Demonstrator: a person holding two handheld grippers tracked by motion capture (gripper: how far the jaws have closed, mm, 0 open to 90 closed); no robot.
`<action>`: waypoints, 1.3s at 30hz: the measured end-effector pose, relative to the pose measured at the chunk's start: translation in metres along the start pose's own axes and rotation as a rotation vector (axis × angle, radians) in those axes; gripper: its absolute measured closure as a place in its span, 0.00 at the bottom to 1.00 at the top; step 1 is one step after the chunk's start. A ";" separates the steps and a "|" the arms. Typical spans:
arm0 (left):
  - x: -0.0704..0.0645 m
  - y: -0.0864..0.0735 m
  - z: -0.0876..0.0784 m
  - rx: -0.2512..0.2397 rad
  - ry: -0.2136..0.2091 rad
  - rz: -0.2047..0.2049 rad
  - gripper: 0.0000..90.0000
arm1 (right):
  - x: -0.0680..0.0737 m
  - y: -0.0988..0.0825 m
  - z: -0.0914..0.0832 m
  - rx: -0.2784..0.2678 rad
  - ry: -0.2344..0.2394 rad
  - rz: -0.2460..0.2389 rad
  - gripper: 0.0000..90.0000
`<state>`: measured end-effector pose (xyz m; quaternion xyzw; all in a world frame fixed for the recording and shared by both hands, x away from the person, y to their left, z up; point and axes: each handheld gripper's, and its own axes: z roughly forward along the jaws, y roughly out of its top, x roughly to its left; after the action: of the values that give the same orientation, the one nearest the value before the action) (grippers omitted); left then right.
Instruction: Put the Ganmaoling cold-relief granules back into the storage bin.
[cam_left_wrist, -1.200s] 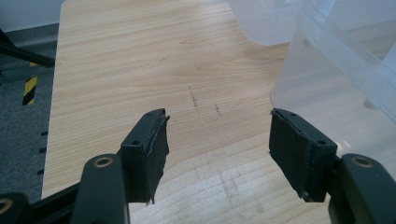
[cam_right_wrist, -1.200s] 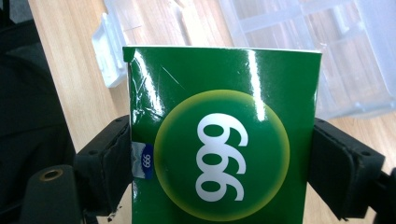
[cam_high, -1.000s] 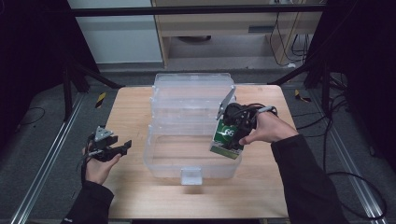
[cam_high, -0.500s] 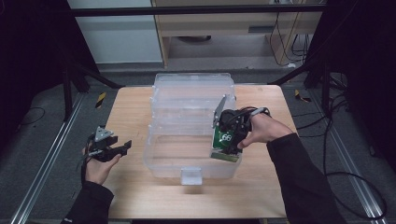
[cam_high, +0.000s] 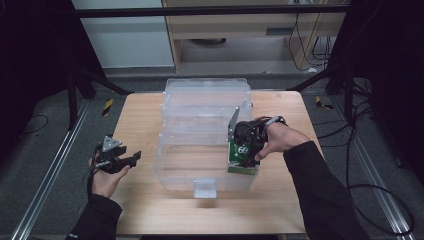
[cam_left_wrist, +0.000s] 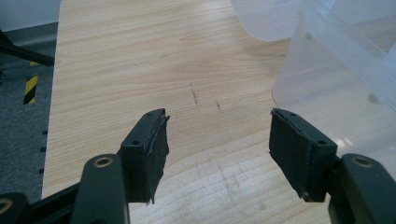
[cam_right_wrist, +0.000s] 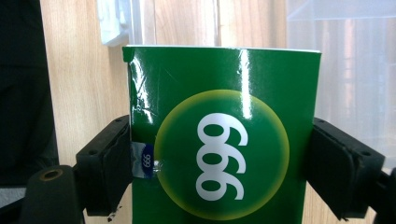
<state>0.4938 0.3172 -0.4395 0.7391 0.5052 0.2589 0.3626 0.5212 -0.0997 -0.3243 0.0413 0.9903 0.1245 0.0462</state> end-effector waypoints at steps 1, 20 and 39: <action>0.000 0.000 0.000 0.000 0.000 0.001 0.41 | 0.000 0.000 0.001 -0.004 0.000 -0.010 0.19; 0.000 0.000 0.000 0.000 0.001 0.000 0.41 | 0.002 0.004 0.015 0.019 0.018 -0.062 0.19; 0.001 0.000 0.000 0.002 0.002 0.005 0.41 | 0.006 0.004 0.016 0.009 -0.003 -0.076 0.20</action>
<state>0.4935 0.3179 -0.4396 0.7405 0.5041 0.2599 0.3607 0.5169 -0.0913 -0.3396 0.0040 0.9916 0.1183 0.0522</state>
